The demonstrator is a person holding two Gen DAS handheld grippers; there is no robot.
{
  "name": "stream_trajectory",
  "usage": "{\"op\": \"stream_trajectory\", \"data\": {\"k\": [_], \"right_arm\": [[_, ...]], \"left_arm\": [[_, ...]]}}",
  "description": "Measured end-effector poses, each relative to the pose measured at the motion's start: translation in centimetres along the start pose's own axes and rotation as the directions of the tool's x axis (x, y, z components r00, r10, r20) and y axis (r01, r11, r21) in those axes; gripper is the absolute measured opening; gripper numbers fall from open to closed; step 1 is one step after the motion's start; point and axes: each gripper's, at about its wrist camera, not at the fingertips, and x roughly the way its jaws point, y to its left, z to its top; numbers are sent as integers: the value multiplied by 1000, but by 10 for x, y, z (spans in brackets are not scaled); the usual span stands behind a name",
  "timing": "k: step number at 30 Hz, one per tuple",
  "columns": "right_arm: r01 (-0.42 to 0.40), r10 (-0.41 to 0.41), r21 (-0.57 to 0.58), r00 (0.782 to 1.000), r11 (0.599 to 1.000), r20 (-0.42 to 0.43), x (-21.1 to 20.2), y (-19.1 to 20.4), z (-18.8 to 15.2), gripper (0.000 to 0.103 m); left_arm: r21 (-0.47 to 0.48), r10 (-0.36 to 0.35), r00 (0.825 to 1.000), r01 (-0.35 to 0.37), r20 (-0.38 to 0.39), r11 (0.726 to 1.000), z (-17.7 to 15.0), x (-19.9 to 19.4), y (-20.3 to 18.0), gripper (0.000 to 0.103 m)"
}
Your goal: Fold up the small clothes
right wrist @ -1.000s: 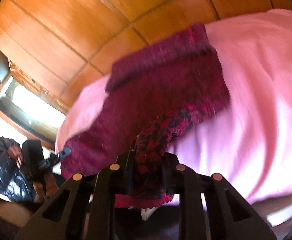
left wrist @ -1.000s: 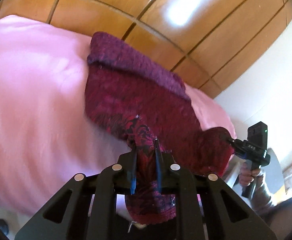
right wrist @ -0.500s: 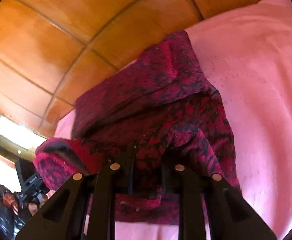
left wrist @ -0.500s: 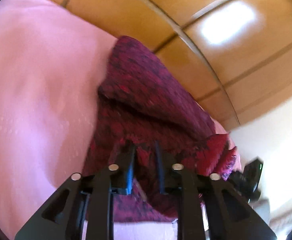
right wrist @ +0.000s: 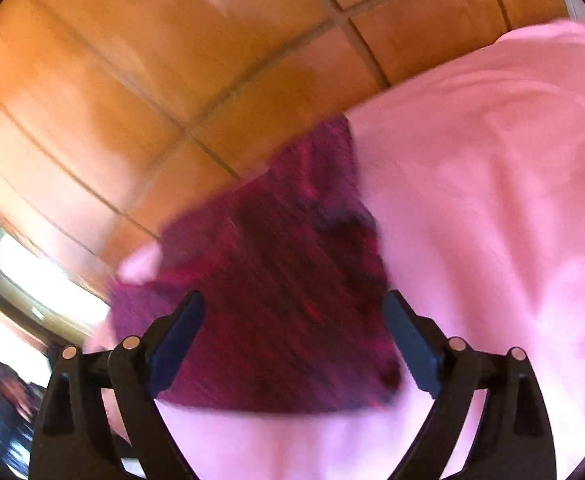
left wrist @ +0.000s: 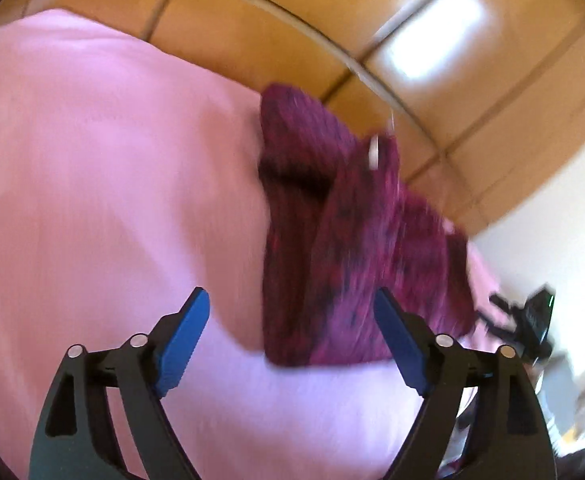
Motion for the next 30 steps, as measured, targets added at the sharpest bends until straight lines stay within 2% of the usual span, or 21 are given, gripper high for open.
{"op": "stream_trajectory", "data": {"k": [2,3,4,5,6,7,9,12,17,20,26,29,30], "right_arm": [[34,-35,-36,998,999,-46,11,-2,-13,63],[69,-72,-58,996,996,-52,15,-3,-20,58],[87,-91,-74,995,993,-44,22,-5,-21,56],[105,-107,-80,994,991,-31,23,-5,-22,50],[117,-120,-74,992,990,-30,21,-5,-24,41],[122,-124,-64,992,990,-30,20,-6,-23,36],[117,-119,-44,993,992,-25,14,-8,-21,18],[93,-93,-46,996,995,0,-6,2,-23,13],[34,-34,-23,999,999,11,-31,9,-36,12],[28,-28,-9,1000,1000,-6,-37,13,-41,12],[23,-20,44,997,999,-77,-57,9,-56,12],[54,-48,48,991,997,-125,-58,1,-70,12],[66,-60,38,989,997,-135,-57,0,-72,13]], "left_arm": [[14,18,1000,-18,-20,1000,-9,9,-1,83],[3,4,999,-4,-32,1000,-10,16,-1,78],[-2,-17,999,17,-40,1000,-9,21,-3,68],[-2,-43,998,43,-52,999,-7,26,-5,42],[-3,-38,997,38,-60,999,-5,31,-7,30],[-7,-28,998,27,-57,1000,-3,33,-7,24],[-29,-35,998,34,-55,999,-2,28,-4,15],[-38,-52,998,51,-39,998,-8,8,-5,11],[-13,-70,997,70,-24,997,-33,-18,-21,10],[-27,-80,996,79,-26,997,-48,-28,-24,10],[-100,-110,991,103,-69,990,-101,-59,-19,10],[-106,-74,991,62,-115,992,-121,-61,-19,12],[-76,-39,992,30,-121,997,-123,-62,-22,16]]}}
